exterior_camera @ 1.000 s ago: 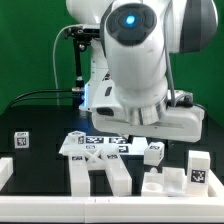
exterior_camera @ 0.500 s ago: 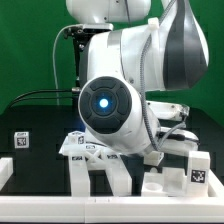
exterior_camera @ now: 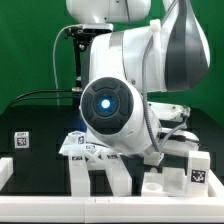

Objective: Assemble chair

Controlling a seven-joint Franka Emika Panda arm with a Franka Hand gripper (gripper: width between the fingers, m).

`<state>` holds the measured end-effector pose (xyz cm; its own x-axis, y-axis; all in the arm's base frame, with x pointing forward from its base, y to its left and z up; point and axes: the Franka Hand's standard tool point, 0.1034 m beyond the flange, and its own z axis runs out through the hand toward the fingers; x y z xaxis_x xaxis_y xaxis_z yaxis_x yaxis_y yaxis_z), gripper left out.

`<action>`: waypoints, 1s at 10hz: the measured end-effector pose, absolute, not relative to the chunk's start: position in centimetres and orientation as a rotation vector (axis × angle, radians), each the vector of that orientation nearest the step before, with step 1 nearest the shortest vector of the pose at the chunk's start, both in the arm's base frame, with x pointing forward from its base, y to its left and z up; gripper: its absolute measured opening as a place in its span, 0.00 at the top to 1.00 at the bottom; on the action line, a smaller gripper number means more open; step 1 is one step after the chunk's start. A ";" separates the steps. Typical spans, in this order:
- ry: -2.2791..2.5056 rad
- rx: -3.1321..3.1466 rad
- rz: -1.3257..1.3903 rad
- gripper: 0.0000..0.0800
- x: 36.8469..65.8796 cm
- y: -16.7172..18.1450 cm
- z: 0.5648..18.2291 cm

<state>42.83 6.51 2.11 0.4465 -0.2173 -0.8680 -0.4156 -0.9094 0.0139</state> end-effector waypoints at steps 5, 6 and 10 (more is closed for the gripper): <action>0.571 -2.495 1.482 0.35 41.7 7.1 1.4; 0.571 -2.495 1.482 0.52 41.7 7.1 1.4; 0.525 -2.503 1.416 0.65 43.8 5.8 4.1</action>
Offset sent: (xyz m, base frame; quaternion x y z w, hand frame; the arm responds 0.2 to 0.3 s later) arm 0.0000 0.0000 0.0000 0.0000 0.0000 0.0000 1.0000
